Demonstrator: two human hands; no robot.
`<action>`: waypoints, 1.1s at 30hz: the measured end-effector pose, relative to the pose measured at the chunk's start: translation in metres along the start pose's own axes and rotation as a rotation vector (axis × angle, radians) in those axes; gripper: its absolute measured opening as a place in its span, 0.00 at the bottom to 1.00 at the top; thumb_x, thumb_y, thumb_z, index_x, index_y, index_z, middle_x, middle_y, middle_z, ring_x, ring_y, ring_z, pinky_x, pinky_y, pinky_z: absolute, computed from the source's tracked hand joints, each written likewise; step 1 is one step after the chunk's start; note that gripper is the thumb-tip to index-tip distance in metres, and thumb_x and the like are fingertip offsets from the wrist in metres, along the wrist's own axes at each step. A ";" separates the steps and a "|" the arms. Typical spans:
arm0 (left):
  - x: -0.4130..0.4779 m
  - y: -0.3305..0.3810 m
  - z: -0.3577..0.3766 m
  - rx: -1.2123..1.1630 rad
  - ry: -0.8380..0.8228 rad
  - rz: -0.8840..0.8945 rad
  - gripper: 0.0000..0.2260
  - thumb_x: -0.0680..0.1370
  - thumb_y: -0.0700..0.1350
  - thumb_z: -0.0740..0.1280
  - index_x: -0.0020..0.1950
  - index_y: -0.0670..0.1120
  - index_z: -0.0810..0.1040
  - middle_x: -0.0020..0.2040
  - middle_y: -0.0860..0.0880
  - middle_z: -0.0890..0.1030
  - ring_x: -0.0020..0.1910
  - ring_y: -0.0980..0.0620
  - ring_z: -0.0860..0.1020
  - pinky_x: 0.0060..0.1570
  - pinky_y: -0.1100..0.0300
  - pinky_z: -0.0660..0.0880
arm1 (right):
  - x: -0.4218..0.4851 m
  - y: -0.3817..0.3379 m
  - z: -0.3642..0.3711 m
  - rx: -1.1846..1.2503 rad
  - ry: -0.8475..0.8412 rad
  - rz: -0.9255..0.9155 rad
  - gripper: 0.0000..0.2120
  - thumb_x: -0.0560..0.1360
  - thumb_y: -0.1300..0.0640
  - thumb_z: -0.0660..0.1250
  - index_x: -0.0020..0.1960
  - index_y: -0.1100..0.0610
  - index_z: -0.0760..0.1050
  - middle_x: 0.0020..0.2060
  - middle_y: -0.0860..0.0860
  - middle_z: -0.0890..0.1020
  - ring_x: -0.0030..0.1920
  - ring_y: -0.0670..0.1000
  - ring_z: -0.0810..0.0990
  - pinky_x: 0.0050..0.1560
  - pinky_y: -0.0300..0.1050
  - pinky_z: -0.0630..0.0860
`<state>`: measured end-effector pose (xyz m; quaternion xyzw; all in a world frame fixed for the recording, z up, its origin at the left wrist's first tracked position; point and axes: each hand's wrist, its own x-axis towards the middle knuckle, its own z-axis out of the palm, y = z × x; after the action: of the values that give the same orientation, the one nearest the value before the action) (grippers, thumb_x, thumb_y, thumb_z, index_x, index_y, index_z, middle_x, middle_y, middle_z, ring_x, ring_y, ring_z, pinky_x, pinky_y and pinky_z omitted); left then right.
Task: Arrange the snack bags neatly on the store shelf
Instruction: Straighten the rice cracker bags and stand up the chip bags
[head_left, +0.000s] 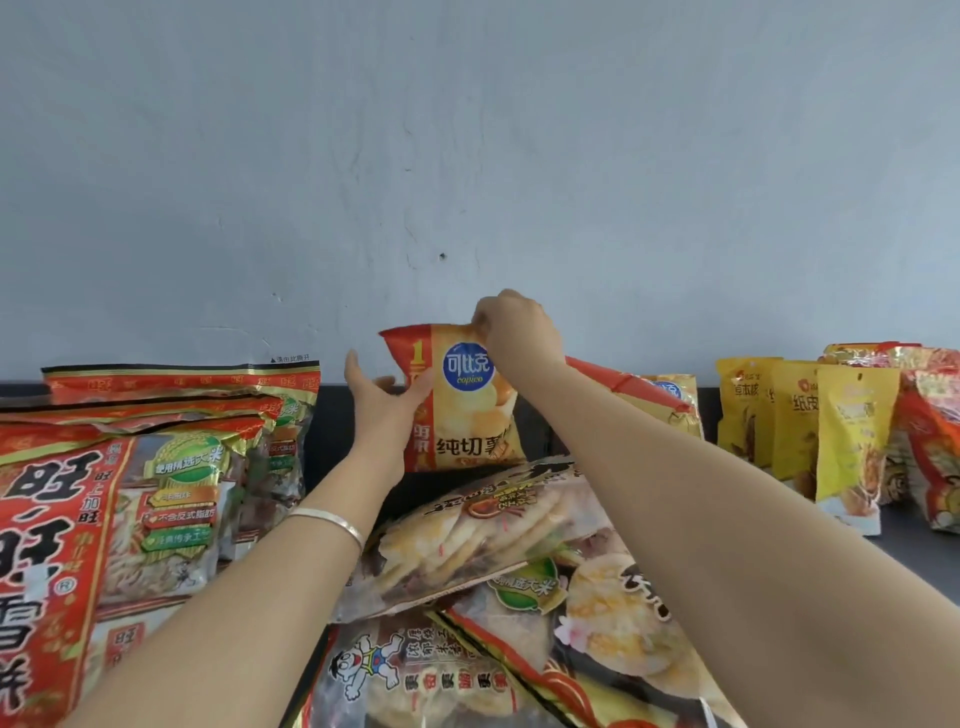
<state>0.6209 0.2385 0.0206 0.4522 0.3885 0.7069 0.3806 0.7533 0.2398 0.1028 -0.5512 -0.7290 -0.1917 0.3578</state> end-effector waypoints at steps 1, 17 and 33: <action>-0.006 0.005 0.006 0.048 -0.014 0.014 0.39 0.74 0.47 0.71 0.76 0.56 0.49 0.66 0.47 0.70 0.64 0.46 0.71 0.63 0.42 0.69 | -0.001 0.002 -0.009 0.062 0.051 0.011 0.12 0.77 0.67 0.60 0.57 0.58 0.78 0.54 0.56 0.77 0.54 0.58 0.75 0.49 0.52 0.78; -0.145 0.052 0.167 0.603 -0.180 0.359 0.57 0.53 0.73 0.70 0.74 0.59 0.44 0.69 0.53 0.69 0.68 0.48 0.69 0.65 0.38 0.66 | -0.075 0.139 -0.162 0.465 0.361 0.089 0.13 0.80 0.64 0.56 0.58 0.60 0.77 0.57 0.56 0.76 0.59 0.57 0.73 0.49 0.47 0.78; -0.174 0.004 0.273 0.231 -0.259 0.134 0.45 0.71 0.56 0.72 0.75 0.60 0.41 0.71 0.50 0.67 0.66 0.47 0.71 0.63 0.42 0.71 | -0.133 0.272 -0.139 1.056 -0.152 0.346 0.50 0.70 0.55 0.76 0.78 0.50 0.43 0.66 0.48 0.73 0.56 0.48 0.79 0.50 0.43 0.79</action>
<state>0.9277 0.1385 0.0432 0.6049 0.3839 0.6173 0.3251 1.0702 0.1436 0.0673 -0.4210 -0.6489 0.3012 0.5577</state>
